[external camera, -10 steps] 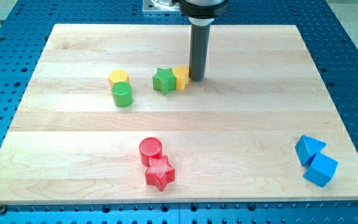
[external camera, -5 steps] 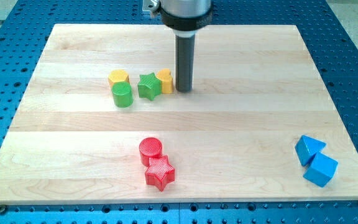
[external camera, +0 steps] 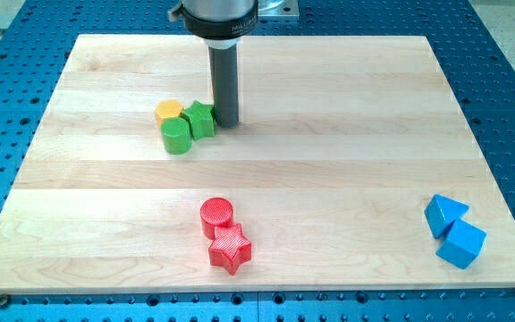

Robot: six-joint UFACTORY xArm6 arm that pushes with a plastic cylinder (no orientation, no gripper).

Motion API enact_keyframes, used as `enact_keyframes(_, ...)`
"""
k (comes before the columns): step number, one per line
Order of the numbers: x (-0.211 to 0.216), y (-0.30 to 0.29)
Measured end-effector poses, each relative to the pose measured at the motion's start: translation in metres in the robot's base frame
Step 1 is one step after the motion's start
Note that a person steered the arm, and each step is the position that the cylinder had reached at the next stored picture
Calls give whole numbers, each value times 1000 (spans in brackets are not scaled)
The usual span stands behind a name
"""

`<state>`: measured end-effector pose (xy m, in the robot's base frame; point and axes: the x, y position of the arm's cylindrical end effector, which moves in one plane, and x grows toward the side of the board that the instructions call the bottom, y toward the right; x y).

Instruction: Put the green blocks at the bottom left of the board

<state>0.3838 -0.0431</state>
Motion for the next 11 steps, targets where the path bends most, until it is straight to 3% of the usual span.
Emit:
enact_keyframes(6, -25, -50)
enact_keyframes(9, 81, -52)
enact_keyframes(11, 77, -50)
